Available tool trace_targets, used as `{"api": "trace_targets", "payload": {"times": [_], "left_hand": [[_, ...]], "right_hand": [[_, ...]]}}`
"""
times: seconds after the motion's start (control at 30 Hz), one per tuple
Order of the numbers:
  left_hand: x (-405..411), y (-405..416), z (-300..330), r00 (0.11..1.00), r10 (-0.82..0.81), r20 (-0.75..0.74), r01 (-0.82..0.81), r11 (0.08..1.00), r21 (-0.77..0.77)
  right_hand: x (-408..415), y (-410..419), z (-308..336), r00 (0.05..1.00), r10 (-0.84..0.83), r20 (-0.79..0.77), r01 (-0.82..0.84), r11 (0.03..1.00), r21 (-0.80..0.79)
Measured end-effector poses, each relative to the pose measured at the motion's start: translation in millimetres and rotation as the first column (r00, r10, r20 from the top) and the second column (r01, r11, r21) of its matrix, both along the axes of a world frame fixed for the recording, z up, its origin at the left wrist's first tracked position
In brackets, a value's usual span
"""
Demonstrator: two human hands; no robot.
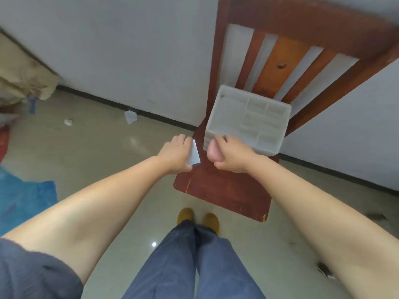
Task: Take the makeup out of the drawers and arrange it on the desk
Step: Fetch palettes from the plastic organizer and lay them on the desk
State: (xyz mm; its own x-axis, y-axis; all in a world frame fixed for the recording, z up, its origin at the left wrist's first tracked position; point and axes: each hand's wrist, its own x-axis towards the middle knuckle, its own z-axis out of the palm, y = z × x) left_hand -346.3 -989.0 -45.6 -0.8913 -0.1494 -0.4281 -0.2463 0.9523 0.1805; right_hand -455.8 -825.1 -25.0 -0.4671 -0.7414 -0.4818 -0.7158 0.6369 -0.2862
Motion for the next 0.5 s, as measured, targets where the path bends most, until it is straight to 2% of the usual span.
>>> {"api": "trace_targets", "payload": {"times": [0.1,0.23,0.37,0.5], "left_hand": [[37.0,-19.2,31.7,0.99,0.137,-0.042,-0.139,0.989,-0.048],[102.5,-26.4,60.9,0.921,0.383,-0.069,-0.389,0.915,-0.104],[186.5,-6.2,79.6,0.776,0.622,-0.105,-0.631,0.769,-0.103],[282.7,31.2,97.0,0.559,0.818,-0.136,-0.829,0.551,-0.091]], "right_hand": [[13.3,-40.0,30.6,0.973,0.187,-0.139,-0.195,0.979,-0.052],[45.8,-81.2,56.2,0.846,0.457,-0.275,-0.486,0.872,-0.046],[94.0,-101.1,72.7,0.644,0.669,-0.372,-0.72,0.694,0.002],[165.3,-115.0,85.9,0.445,0.807,-0.387,-0.862,0.503,0.058]]}}
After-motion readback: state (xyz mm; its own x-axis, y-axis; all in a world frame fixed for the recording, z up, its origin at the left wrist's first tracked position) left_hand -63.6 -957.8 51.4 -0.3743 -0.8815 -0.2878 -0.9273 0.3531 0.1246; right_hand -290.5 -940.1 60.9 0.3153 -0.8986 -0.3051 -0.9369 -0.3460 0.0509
